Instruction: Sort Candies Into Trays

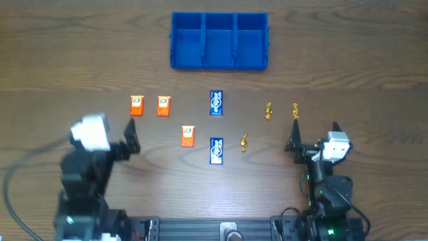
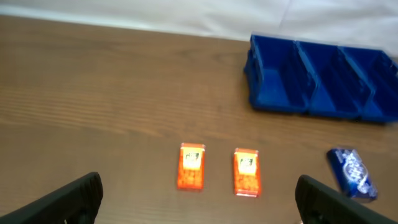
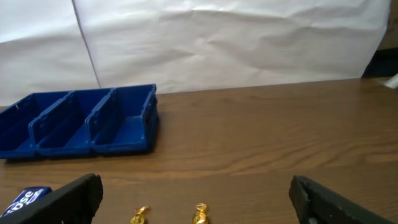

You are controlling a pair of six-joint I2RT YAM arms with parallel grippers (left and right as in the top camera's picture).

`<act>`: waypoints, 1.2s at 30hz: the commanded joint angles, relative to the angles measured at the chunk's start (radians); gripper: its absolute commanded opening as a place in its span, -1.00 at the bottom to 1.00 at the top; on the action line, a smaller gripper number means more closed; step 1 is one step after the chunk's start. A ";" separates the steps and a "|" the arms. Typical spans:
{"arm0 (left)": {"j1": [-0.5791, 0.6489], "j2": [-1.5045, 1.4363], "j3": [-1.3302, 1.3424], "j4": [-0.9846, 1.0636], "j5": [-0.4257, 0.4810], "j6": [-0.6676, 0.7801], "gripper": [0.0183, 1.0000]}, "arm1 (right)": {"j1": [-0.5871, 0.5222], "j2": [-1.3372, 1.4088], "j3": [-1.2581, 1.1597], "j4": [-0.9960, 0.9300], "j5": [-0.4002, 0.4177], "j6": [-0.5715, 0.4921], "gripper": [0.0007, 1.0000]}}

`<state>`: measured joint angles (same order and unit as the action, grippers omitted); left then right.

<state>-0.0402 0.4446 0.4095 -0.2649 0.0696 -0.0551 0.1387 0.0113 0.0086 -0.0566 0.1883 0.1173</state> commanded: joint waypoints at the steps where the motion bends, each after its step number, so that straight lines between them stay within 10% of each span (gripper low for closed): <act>1: -0.002 0.394 0.330 -0.134 0.005 0.007 1.00 | -0.005 -0.005 0.000 -0.006 0.013 -0.011 1.00; 15: 0.001 1.150 0.538 -0.180 0.034 0.142 1.00 | -0.005 -0.005 0.000 -0.006 0.013 -0.011 1.00; 30: 0.013 1.318 0.538 -0.053 0.032 0.183 0.94 | -0.005 -0.005 0.000 -0.006 0.013 -0.011 1.00; 36: 0.018 1.336 0.539 -0.045 0.026 0.183 0.58 | -0.005 -0.005 0.000 -0.006 0.013 -0.011 1.00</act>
<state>-0.0284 1.7657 0.9291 -0.3119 0.0978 0.1104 0.1383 0.0109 0.0086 -0.0570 0.1921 0.1173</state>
